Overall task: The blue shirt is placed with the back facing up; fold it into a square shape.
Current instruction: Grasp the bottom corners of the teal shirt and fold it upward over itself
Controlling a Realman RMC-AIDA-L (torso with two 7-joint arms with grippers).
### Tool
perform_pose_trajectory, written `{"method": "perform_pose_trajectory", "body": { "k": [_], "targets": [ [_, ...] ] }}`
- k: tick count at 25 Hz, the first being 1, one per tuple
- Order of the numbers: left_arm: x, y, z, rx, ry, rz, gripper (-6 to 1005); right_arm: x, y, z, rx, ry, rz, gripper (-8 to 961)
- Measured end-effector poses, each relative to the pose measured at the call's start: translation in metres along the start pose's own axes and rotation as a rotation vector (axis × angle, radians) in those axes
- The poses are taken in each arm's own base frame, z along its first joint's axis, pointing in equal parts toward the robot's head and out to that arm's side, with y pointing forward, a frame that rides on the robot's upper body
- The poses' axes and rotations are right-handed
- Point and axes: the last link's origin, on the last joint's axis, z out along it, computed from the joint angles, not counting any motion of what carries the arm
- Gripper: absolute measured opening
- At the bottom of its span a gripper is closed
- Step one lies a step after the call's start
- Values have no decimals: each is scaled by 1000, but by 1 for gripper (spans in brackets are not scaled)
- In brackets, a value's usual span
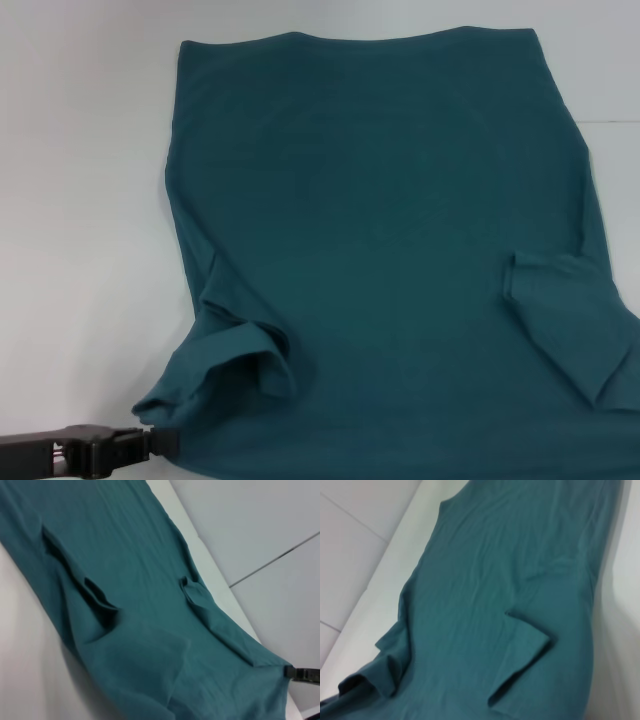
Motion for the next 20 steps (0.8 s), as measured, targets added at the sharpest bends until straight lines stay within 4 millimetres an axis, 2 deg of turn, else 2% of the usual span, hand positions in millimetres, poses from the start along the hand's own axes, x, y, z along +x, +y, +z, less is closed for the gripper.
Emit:
{"method": "perform_pose_trajectory", "body": {
  "k": [7, 8, 9, 16, 19, 20],
  "targets": [
    [19, 2, 6, -22, 11, 48, 3, -16, 1, 6, -7, -56, -19, 37],
    [40, 3, 7, -17, 50, 95, 3, -20, 3, 9, -13, -59, -28, 37],
    [43, 3, 7, -16, 56, 100, 3, -25, 4, 12, -17, -61, -38, 37],
    [107, -2, 8, 48, 220, 173, 4, -60, 9, 33, -27, -100, -98, 39],
    [133, -3, 12, 75, 301, 192, 4, -84, 12, 43, -23, -134, -123, 39],
    [133, -3, 12, 75, 301, 192, 4, -92, 13, 46, -18, -148, -133, 39]
  ]
}}
